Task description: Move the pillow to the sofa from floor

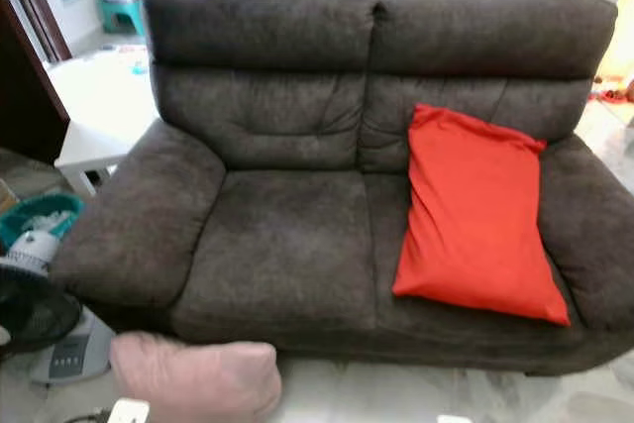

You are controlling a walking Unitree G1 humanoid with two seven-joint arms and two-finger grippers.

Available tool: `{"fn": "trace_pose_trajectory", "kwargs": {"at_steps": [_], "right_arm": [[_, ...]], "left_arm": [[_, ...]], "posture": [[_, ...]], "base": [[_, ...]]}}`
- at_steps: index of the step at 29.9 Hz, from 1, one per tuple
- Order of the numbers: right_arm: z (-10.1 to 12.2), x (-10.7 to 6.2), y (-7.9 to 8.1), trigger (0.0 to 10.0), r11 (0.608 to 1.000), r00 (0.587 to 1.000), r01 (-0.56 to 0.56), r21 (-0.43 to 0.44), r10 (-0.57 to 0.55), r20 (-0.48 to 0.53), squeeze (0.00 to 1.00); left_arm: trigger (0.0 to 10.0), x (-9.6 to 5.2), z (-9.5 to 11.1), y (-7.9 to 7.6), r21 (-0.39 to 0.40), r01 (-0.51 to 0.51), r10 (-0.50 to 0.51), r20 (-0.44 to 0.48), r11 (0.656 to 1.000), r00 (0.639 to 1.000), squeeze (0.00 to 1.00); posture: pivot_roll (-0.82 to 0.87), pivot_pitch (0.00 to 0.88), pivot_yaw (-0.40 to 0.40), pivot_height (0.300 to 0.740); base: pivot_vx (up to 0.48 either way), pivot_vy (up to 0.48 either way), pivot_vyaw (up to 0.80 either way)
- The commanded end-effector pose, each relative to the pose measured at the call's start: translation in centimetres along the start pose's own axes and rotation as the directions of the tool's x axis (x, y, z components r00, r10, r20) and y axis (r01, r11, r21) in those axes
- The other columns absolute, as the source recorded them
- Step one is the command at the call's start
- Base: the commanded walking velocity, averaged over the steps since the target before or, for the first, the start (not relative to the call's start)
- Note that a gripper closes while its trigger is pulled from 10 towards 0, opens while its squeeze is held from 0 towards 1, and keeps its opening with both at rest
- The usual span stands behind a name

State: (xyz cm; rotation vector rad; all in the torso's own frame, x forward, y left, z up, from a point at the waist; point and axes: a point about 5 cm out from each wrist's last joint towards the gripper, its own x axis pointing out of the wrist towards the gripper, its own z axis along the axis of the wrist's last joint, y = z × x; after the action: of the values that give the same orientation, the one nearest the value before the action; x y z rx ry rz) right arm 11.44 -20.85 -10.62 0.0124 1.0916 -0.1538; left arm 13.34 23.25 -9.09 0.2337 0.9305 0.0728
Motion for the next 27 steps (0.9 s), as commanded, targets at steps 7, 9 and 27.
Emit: {"fn": "trace_pose_trajectory", "kwargs": {"at_steps": [7, 9, 27], "right_arm": [[0.04, -0.05, -0.74, 10.0, 1.000, 1.000, 0.013, -0.007, -0.013, 0.001, 0.00], [0.05, -0.05, -0.73, 10.0, 1.000, 1.000, 0.011, -0.008, -0.011, 0.001, 0.00], [0.17, -0.04, -0.81, 10.0, 0.999, 1.000, 0.009, -0.039, -0.009, 0.006, 0.00]], "left_arm": [[10.0, 0.06, 0.05, -0.42, 0.006, 0.013, -0.013, -0.008, 1.000, 1.000, 0.00], [10.0, 0.08, 0.08, -0.43, 0.006, 0.013, -0.013, -0.007, 1.000, 1.000, 0.00], [10.0, 0.13, 0.32, -0.72, 0.005, 0.017, -0.017, 0.005, 1.000, 1.000, 0.00]], "posture": [[0.10, 0.000, -0.018, 0.740], [0.10, 0.000, -0.019, 0.740], [0.10, 0.000, -0.022, 0.740]], "base": [[0.000, 0.355, 0.00], [0.000, 0.345, 0.00], [0.000, 0.346, 0.00]]}}
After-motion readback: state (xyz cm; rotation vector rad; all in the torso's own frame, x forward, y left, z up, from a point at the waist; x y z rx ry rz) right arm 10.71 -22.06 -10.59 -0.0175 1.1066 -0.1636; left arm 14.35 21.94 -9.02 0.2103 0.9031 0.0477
